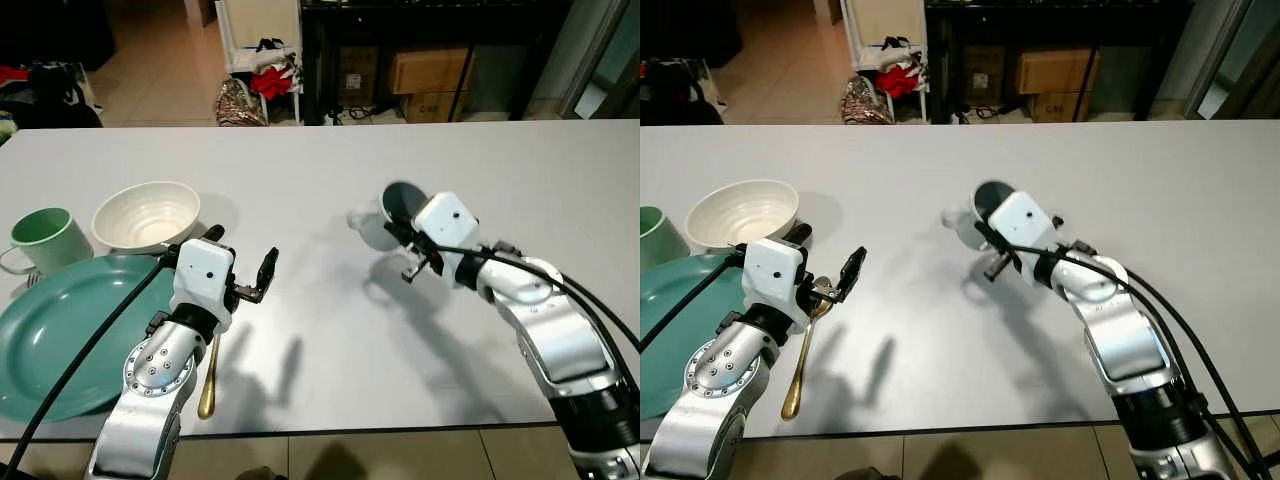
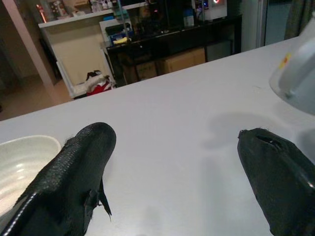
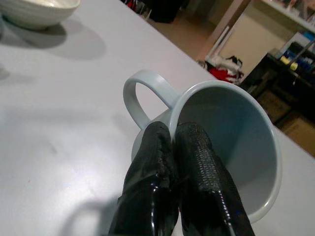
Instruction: Setting the table
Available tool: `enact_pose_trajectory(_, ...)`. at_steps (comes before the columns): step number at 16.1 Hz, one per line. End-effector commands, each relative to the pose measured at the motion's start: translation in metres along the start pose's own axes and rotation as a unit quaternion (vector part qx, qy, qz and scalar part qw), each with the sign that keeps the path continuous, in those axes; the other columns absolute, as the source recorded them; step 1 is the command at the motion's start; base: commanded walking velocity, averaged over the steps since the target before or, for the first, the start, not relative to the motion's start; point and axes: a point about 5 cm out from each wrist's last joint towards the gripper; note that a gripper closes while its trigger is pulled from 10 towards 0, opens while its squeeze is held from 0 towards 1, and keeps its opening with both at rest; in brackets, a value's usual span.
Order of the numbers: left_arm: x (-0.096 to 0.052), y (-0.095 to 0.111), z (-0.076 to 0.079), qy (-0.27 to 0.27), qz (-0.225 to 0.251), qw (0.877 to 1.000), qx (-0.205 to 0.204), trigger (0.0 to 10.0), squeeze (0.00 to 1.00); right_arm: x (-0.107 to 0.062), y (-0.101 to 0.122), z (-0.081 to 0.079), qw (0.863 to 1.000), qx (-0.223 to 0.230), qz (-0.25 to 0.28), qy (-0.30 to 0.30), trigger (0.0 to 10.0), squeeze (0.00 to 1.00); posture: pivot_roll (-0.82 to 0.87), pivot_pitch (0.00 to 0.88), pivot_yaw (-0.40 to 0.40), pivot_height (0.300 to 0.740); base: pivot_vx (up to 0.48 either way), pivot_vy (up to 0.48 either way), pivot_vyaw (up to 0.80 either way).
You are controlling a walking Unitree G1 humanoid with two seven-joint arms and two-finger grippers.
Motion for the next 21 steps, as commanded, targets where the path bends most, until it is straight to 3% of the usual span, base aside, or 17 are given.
enact_pose_trajectory(1, 0.0015, 0.0022, -0.0012, -0.005, 0.002, 1.0, 0.007, 10.0, 0.0, 0.0018, 0.0036, 0.0043, 1.0, -0.01, 0.009, 0.002, 10.0, 0.0, -0.01, 0.0, 0.028, 0.74, 0.0, 0.0, 0.0)
enact_pose_trajectory(21, 0.01, 0.0048, -0.0026, -0.004, 0.007, 1.0, 0.006, 10.0, 0.0, 0.0082, 0.0073, -0.003, 1.0, -0.009, 0.022, 0.015, 10.0, 0.0, -0.01, 0.0, 0.049, 0.74, 0.0, 0.0, 0.0)
Point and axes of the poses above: a point about 5 cm out from each wrist's last joint towards the gripper, its own x axis pointing out of the wrist towards the gripper, its own y axis along the axis of the wrist's last joint, z = x × y, and after that the axes turned 5 degrees about -x, right-handed
